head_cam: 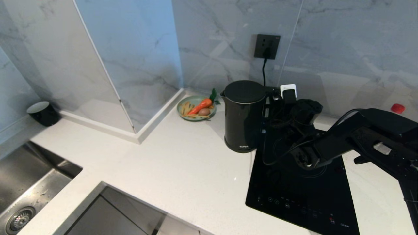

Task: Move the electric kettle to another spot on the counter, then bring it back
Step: Pick up the kettle

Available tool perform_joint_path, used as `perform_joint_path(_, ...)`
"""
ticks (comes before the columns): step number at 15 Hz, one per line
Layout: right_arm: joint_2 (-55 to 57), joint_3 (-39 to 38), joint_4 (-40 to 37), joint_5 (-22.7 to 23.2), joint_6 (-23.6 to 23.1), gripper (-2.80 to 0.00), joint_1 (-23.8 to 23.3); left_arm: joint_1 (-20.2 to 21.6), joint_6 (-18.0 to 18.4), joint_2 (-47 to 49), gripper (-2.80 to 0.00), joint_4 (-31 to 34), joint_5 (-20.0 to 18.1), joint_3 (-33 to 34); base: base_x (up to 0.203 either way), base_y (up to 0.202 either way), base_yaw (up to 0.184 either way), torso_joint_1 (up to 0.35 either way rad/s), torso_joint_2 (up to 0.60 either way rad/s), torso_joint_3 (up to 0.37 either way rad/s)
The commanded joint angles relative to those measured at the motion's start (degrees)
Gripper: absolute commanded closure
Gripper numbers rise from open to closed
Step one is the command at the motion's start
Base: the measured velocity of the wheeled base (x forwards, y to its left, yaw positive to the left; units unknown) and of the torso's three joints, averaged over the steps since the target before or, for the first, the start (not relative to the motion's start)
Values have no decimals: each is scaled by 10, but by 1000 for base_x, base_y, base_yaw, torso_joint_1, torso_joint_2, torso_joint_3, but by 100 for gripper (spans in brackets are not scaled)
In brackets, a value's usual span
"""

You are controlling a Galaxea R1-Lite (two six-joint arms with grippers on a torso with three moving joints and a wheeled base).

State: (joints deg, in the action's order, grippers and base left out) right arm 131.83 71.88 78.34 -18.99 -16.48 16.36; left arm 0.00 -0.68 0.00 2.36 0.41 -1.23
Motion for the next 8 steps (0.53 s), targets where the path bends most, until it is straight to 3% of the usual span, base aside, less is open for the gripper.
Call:
perform_joint_path(1, 2, 2, 13, -3, 10, 0, 5, 0, 0, 0, 0, 0, 0, 0, 0, 0, 0, 0, 0, 0)
perform_joint_path(8, 0, 26, 17, -11, 26, 0, 11, 0, 0, 0, 0, 0, 0, 0, 0, 0, 0, 0, 0, 0)
